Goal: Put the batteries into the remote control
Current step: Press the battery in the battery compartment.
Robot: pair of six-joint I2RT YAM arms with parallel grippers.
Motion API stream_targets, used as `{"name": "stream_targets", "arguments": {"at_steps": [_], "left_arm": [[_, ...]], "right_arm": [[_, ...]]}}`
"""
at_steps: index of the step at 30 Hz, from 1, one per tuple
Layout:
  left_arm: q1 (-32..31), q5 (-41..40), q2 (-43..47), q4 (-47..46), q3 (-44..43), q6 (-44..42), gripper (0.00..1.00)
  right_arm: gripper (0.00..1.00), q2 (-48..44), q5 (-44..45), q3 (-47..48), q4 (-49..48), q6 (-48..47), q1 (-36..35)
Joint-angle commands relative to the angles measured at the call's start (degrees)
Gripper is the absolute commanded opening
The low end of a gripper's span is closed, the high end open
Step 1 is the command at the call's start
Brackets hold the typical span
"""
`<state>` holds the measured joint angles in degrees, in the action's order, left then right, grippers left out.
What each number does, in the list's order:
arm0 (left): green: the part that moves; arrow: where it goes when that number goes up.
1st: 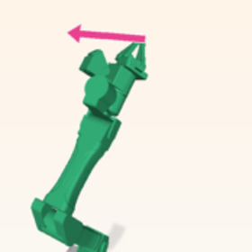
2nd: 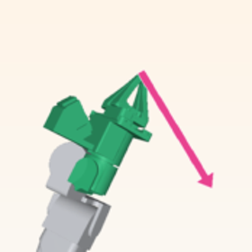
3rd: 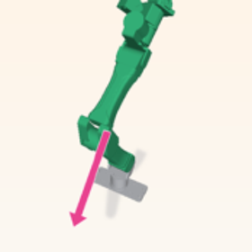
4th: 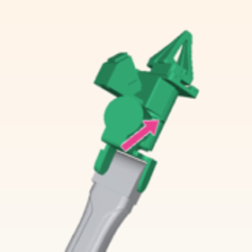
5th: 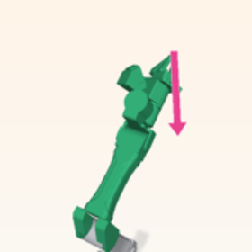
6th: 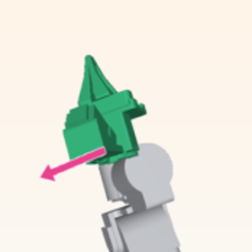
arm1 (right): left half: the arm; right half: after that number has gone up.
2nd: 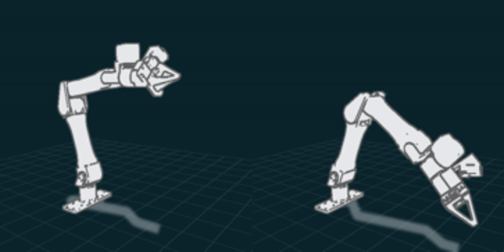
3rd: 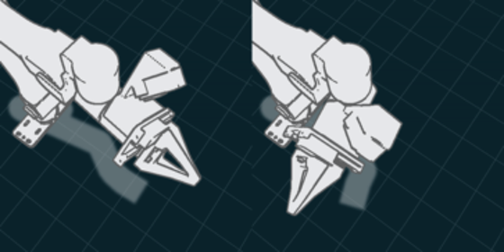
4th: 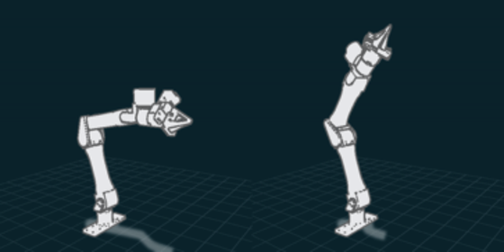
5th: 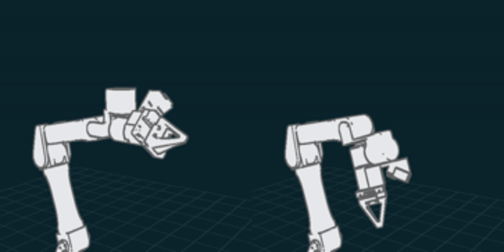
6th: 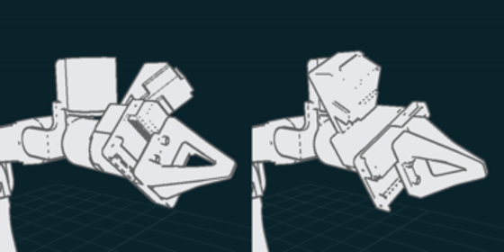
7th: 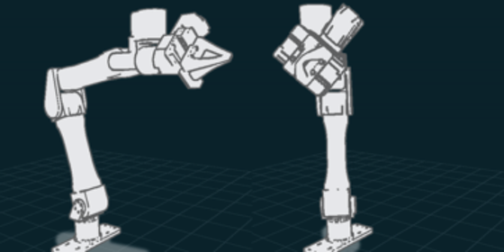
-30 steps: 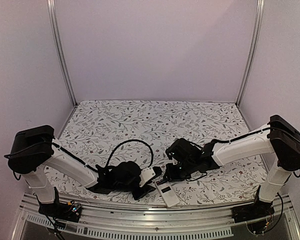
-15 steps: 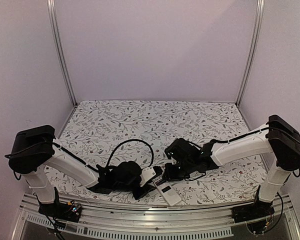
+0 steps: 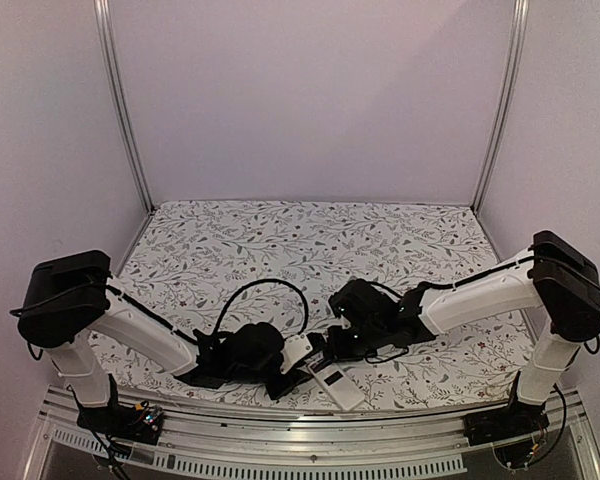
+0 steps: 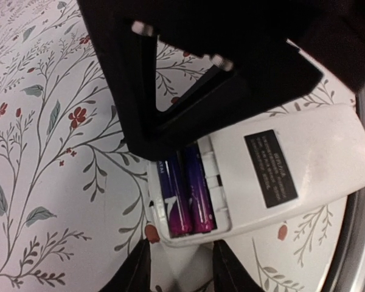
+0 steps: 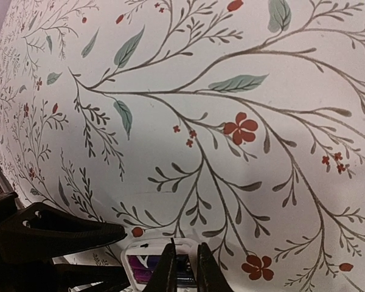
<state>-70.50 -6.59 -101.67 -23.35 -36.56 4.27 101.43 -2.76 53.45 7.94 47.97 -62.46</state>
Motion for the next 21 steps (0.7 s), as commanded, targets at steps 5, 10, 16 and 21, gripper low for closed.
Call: {"name": "stream_targets", "arguments": {"at_steps": [5, 10, 16, 21], "left_arm": [[-0.2, -1.0, -1.8, 0.5, -0.3, -0.6, 0.34], [-0.2, -1.0, -1.9, 0.6, -0.6, -0.6, 0.34], [-0.2, -0.7, -2.0, 0.6, -0.6, -0.6, 0.34], [-0.2, -0.5, -2.0, 0.6, -0.4, -0.9, 0.34]], "right_arm": [[0.11, 2.4, -2.3, -3.3, 5.5, -0.1, -3.3], [0.13, 1.0, -1.2, -3.0, 6.8, -2.0, -3.3], [0.15, 0.9, -1.1, -3.3, 6.3, -3.4, -3.5], [0.19, 1.1, -1.3, -0.6, 6.3, -4.7, -3.2]]}}
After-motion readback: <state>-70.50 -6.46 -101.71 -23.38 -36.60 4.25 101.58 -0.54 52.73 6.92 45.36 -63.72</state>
